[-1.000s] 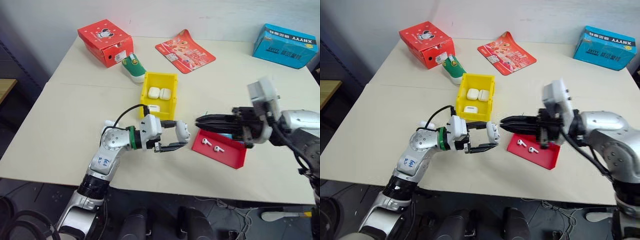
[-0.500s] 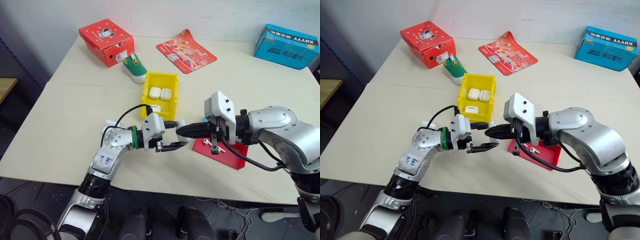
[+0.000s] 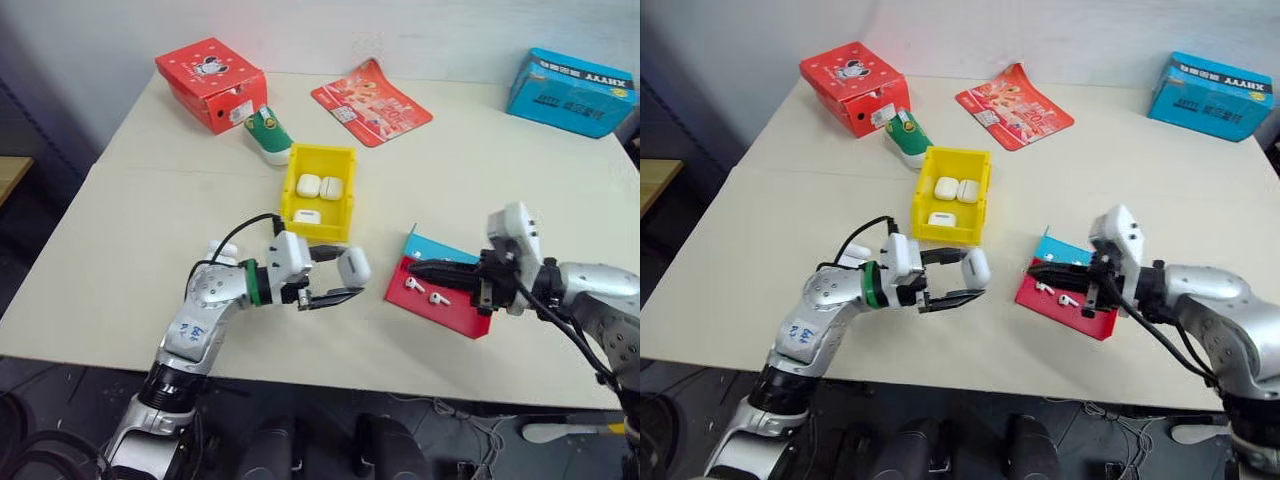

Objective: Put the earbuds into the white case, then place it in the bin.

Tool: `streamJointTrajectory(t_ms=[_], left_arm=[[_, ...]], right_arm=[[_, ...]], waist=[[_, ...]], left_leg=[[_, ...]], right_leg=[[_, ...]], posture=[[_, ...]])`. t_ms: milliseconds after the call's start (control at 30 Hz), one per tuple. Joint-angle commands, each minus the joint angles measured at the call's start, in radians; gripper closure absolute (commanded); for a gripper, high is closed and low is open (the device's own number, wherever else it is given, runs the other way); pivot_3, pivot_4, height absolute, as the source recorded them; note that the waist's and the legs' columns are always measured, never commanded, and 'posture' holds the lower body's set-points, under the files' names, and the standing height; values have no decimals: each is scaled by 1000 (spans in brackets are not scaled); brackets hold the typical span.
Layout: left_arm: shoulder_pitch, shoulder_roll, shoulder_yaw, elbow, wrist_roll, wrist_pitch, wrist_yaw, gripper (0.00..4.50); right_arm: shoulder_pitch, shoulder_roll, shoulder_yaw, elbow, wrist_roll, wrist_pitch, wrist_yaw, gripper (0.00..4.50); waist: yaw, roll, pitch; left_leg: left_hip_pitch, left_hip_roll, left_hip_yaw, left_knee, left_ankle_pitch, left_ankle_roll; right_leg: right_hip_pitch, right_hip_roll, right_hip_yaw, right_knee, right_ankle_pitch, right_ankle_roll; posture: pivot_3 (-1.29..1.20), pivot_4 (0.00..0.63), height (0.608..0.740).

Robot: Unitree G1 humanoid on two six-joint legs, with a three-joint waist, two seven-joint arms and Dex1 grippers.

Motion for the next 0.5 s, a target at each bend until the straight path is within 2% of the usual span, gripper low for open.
streamJointTrajectory(t_ms=[33, 167, 200, 333, 467, 500], left_arm=[[35, 24, 101, -63, -70, 99, 73, 1713], [84, 58, 175, -73, -82, 241, 172, 1713], [86, 72, 184, -71, -72, 274, 198, 1713], [-8, 73, 237, -15, -102, 295, 240, 1713], [-172, 58, 210, 114, -75, 272, 233, 1713], [-227, 45, 194, 161, -62, 279, 245, 1713]], right_arm=[[113, 35, -122, -64, -23, -122, -10, 3268], [213, 191, -202, -63, -218, -436, -131, 1922], [233, 210, -210, -68, -246, -478, -145, 1711], [295, 250, -233, -34, -321, -695, -120, 363], [305, 256, -243, -24, -262, -715, -128, 363], [307, 254, -239, -25, -242, -722, -114, 219]], waist=[[0, 0, 0], [-2, 0, 0], [-2, -1, 0], [0, -1, 0], [2, -1, 0], [1, -1, 0]], left_leg=[[0, 0, 0, 0, 0, 0], [2, 0, 1, 0, 1, 0], [2, 0, 2, 0, 1, 0], [4, 0, 3, 0, 1, -3], [6, -1, 4, 0, 0, -8], [7, -1, 4, 0, 0, -8]], right_leg=[[0, 0, 0, 1, 0, 0], [0, 0, 2, 1, 1, 2], [0, 0, 3, 1, 1, 2], [-1, 1, 4, 3, 1, 2], [0, 0, 5, 4, 1, 2], [0, 1, 5, 5, 1, 2]], posture=[[0, 150, 740], [0, 150, 740], [0, 150, 740], [0, 150, 740], [0, 150, 740], [0, 150, 740]])
